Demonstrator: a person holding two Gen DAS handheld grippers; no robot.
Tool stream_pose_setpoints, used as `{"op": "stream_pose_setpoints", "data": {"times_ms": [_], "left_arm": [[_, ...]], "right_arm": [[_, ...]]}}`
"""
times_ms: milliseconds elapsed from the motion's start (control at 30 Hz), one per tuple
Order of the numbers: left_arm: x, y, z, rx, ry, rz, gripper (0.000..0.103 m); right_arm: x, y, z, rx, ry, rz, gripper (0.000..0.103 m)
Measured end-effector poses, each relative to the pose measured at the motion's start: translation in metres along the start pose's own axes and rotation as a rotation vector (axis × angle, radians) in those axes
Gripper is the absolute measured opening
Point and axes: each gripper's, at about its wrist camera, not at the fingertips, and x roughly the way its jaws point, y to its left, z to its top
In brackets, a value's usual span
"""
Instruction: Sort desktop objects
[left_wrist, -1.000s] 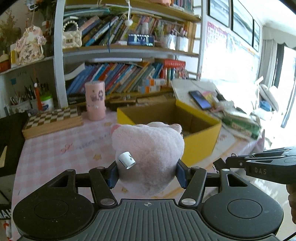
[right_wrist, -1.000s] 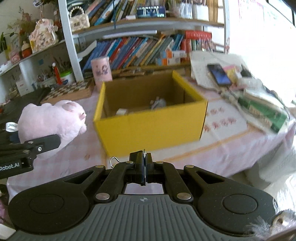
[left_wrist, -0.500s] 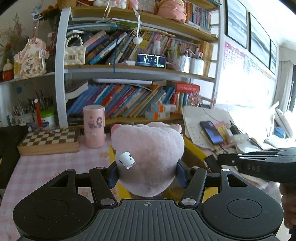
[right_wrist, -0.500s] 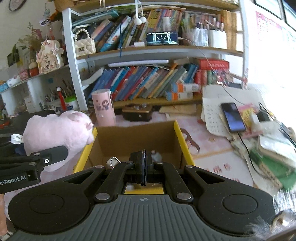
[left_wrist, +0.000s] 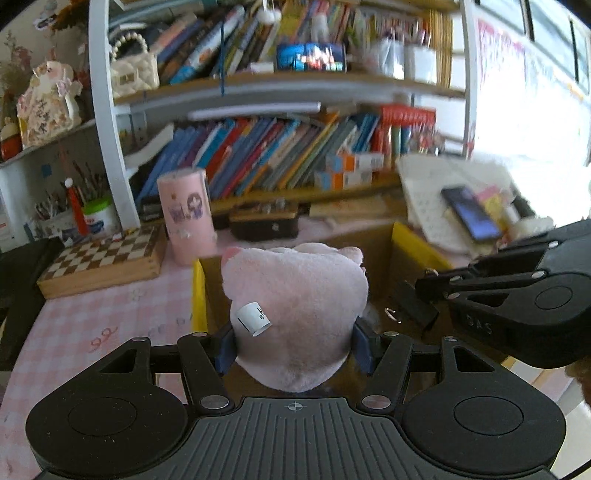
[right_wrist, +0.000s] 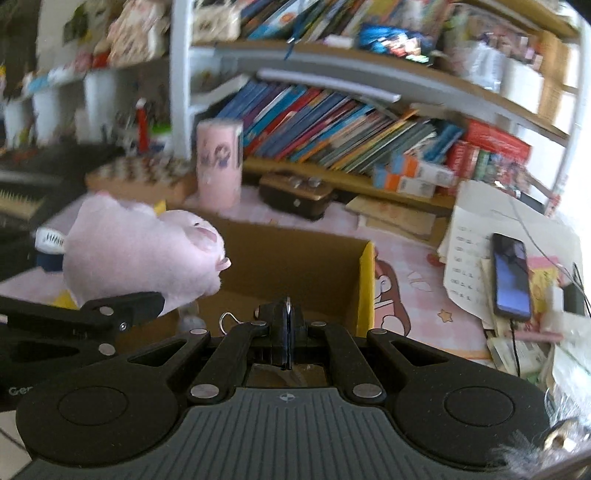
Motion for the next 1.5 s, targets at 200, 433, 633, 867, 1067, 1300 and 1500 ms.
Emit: {"op": "stream_pose_setpoints", "data": {"times_ms": [200,433,633,867,1067,1300,1500], "left_arm": [[0.016,-0.005,-0.009,0.022,0.082,0.041,0.061],[0.022,-0.008,-0.014,0.001,0.114,0.057,0.063],[0.021,-0.009,-0.014,-0.012,0.112,0.087,0.07],[-0.01,-0.015,-0.009,0.019,-0.017,0.127,0.09],[-0.044,-0.005,-0.007,-0.016,-0.103,0.133,0.095],[-0.073,0.013,-0.016,-0.063,-0.136,0.169,0.096],[-0.097,0.033,-0.032,-0.119,-0.137,0.214,0.1]], "right_arm": [[0.023,0.001,-0.01,-0.08,0.064,0.04,0.002],[0.039,0.006,-0.02,-0.158,0.136,0.084,0.002],[0.041,0.002,-0.022,-0.14,0.151,0.099,0.002],[0.027,-0.004,-0.02,-0.075,0.093,0.103,0.028],[0.002,-0.009,-0.017,-0.005,0.02,0.081,0.036],[-0.029,-0.012,-0.021,0.119,-0.034,0.032,0.045],[-0.056,-0.007,-0.032,0.263,-0.059,-0.015,0.054]]}}
